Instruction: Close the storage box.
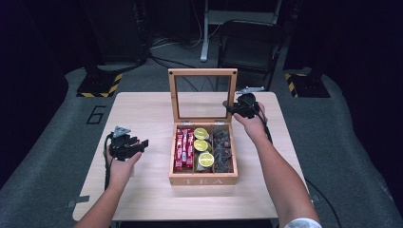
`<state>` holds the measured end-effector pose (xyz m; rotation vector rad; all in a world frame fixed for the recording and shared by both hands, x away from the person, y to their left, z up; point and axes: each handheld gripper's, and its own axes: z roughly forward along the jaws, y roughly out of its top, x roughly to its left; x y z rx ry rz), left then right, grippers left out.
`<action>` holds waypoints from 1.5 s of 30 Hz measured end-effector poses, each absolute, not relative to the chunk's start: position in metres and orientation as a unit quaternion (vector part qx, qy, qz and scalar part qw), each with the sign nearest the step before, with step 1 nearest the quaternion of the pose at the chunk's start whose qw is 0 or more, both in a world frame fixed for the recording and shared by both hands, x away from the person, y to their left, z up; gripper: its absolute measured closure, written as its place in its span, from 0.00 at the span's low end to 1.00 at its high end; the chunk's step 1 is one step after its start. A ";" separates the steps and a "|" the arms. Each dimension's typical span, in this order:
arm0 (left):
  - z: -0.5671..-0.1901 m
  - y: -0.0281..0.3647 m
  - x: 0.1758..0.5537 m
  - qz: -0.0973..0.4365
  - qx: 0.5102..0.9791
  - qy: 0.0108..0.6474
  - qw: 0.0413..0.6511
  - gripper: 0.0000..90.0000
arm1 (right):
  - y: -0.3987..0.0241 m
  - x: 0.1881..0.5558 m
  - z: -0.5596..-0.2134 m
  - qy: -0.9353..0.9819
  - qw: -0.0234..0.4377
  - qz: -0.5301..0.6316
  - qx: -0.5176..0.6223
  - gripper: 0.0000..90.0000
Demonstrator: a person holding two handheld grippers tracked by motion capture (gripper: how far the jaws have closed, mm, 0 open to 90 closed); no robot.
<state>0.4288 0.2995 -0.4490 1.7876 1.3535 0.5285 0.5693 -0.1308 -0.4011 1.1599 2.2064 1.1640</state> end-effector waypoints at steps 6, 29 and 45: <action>-0.438 0.291 0.434 0.213 0.716 0.524 0.409 0.50 | -0.132 0.565 -0.402 0.785 0.198 0.421 0.408 0.72; -0.383 0.255 0.456 0.216 0.732 0.478 0.435 0.51 | -0.132 0.548 -0.403 0.790 0.223 0.421 0.386 0.72; -0.351 0.230 0.473 0.224 0.742 0.449 0.444 0.53 | -0.132 0.538 -0.404 0.788 0.230 0.422 0.384 0.72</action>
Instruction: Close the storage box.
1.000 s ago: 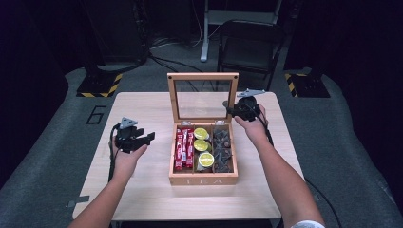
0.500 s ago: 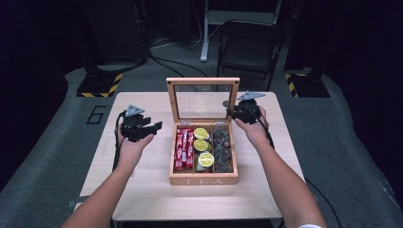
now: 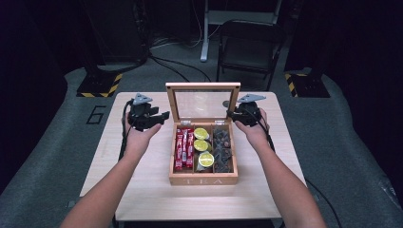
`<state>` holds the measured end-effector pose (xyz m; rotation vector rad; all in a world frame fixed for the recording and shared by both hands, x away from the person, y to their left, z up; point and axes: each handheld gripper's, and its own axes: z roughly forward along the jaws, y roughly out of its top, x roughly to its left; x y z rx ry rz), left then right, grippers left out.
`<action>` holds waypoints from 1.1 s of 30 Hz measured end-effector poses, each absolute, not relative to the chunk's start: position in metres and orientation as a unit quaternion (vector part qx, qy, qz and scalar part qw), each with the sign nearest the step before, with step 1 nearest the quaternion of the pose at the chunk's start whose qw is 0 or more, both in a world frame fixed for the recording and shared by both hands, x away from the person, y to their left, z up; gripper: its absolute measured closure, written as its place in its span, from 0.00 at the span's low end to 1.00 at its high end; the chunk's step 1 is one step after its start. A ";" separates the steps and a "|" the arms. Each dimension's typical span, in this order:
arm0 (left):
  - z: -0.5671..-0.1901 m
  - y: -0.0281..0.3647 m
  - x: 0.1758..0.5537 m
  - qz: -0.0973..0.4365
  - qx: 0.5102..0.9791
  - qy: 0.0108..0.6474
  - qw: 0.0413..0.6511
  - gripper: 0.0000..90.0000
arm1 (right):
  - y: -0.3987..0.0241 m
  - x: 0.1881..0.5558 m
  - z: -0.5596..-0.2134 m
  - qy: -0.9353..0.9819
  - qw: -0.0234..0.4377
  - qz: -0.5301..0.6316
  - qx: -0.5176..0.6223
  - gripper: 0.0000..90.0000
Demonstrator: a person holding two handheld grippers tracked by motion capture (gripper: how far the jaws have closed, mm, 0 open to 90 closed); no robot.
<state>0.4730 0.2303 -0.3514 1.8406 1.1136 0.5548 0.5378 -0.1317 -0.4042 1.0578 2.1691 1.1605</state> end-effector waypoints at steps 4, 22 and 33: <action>-0.347 0.222 0.476 0.226 0.746 0.441 0.445 0.55 | -0.132 0.535 -0.405 0.787 0.230 0.423 0.384 0.71; -0.325 0.210 0.479 0.247 0.739 0.428 0.459 0.63 | -0.133 0.530 -0.407 0.787 0.237 0.429 0.375 0.71; -0.322 0.207 0.476 0.248 0.740 0.426 0.457 0.70 | -0.134 0.527 -0.409 0.786 0.238 0.432 0.372 0.70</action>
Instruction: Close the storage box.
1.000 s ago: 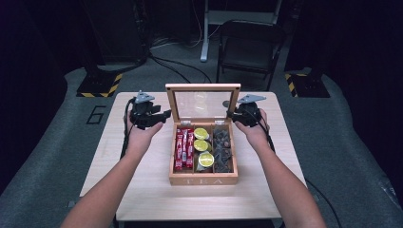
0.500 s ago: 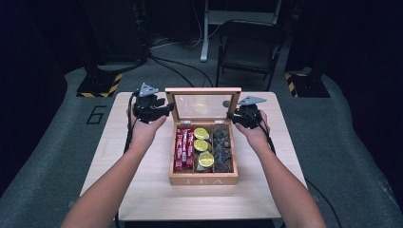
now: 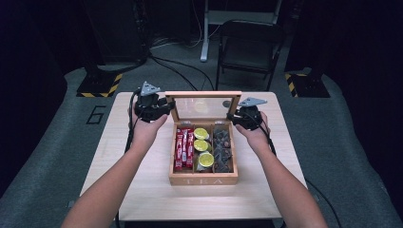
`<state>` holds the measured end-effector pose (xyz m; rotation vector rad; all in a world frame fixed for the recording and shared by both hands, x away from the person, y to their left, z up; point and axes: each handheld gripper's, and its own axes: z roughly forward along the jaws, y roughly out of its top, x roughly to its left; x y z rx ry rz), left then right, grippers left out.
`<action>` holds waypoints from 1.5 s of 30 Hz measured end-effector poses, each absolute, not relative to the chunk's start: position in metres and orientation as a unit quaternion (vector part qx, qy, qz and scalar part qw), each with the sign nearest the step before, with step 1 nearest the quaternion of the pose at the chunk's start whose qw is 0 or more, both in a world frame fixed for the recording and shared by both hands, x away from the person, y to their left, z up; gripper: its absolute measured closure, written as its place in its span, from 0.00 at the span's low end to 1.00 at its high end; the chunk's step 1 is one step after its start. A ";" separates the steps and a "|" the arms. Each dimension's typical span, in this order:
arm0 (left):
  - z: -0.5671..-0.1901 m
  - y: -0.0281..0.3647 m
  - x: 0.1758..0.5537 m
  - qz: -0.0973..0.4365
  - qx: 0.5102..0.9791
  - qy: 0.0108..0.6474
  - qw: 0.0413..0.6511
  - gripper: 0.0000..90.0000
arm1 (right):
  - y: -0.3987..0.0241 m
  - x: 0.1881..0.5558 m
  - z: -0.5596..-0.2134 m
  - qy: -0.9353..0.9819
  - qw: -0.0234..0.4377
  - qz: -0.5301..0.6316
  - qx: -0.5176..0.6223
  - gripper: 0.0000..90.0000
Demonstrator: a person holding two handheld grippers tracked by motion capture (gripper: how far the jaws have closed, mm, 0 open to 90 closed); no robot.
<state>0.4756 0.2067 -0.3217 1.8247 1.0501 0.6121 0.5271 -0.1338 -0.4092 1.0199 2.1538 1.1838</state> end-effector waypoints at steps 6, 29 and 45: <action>-0.323 0.207 0.472 0.250 0.741 0.424 0.457 0.70 | -0.135 0.525 -0.410 0.783 0.229 0.437 0.379 0.69; -0.338 0.206 0.441 0.264 0.748 0.405 0.455 0.70 | -0.146 0.480 -0.392 0.790 0.221 0.438 0.367 0.63; -0.355 0.209 0.417 0.260 0.759 0.385 0.456 0.68 | -0.150 0.441 -0.379 0.783 0.221 0.459 0.356 0.61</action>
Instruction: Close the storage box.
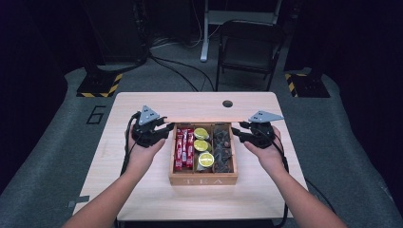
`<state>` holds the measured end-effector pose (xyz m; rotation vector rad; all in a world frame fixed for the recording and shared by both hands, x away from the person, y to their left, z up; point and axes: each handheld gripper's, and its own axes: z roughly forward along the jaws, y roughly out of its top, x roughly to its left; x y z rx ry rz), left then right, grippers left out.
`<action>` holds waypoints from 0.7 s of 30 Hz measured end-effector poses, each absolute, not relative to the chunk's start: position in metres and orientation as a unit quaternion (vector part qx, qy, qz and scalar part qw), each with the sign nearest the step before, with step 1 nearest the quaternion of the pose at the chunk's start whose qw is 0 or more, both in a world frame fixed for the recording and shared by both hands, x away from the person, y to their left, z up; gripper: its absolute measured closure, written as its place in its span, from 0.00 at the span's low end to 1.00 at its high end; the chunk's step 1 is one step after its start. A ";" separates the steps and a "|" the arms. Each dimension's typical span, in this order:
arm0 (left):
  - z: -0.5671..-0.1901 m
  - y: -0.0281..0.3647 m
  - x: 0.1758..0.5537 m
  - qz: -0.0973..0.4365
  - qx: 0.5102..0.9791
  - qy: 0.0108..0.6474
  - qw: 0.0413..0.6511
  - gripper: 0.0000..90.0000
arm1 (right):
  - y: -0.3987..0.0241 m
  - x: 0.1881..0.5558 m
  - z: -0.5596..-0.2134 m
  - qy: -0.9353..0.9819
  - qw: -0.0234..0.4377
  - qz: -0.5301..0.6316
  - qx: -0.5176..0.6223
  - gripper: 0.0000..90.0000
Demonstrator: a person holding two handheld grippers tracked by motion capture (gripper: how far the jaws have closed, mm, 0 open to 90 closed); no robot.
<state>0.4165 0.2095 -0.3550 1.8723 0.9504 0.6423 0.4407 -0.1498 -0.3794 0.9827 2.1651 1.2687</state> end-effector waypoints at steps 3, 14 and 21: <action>-0.359 0.210 0.412 0.255 0.762 0.385 0.454 0.69 | -0.151 0.434 -0.376 0.781 0.225 0.467 0.348 0.61; -0.375 0.213 0.397 0.246 0.763 0.381 0.460 0.68 | -0.153 0.412 -0.375 0.780 0.222 0.476 0.339 0.64; -0.389 0.215 0.386 0.242 0.767 0.379 0.458 0.68 | -0.154 0.399 -0.383 0.781 0.210 0.482 0.337 0.61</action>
